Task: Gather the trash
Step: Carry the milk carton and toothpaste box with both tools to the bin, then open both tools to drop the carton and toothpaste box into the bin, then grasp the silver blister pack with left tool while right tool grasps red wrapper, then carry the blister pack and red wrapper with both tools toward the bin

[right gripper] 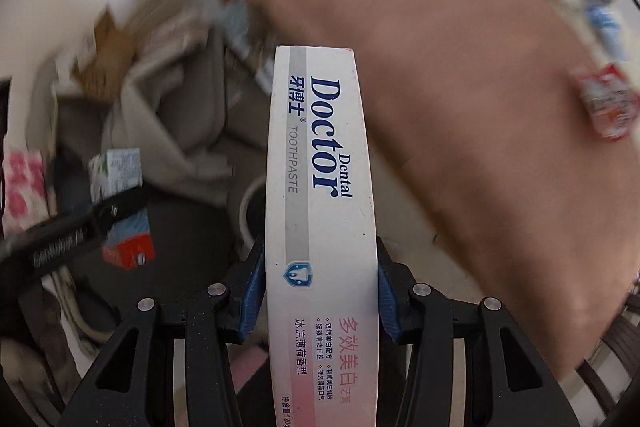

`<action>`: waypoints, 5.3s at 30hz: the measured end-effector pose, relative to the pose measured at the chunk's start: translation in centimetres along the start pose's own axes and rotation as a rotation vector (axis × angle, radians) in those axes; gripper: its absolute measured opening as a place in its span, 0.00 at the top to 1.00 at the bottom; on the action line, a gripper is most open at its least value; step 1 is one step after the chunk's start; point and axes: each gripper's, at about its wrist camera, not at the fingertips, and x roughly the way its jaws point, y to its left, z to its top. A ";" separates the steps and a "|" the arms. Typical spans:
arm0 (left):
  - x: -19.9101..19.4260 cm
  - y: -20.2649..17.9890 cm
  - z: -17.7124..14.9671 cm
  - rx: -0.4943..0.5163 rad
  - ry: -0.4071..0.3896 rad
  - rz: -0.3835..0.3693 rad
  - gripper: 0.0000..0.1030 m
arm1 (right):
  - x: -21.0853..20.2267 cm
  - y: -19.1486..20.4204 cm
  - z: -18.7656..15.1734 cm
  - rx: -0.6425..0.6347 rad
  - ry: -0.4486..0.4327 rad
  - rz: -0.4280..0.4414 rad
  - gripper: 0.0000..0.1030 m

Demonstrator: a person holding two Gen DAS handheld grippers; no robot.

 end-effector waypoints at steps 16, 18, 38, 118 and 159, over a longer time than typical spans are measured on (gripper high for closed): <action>33.5 13.4 -2.3 -0.225 0.286 -0.007 0.43 | 39.4 2.2 -4.3 -0.161 0.417 0.046 0.49; 35.1 14.3 -2.7 -0.244 0.274 0.016 0.08 | 42.5 2.0 -4.6 -0.162 0.453 0.050 0.31; 29.2 15.4 -4.4 -0.219 0.151 0.170 0.03 | 38.1 3.6 -1.5 -0.180 0.259 -0.137 0.01; 6.4 -39.1 25.0 0.547 0.005 0.217 0.01 | -8.2 -43.8 17.4 0.675 -0.229 -0.019 0.93; -8.5 -27.2 13.3 0.396 -0.228 0.019 0.37 | -17.0 -31.8 12.6 0.499 -0.404 0.017 0.99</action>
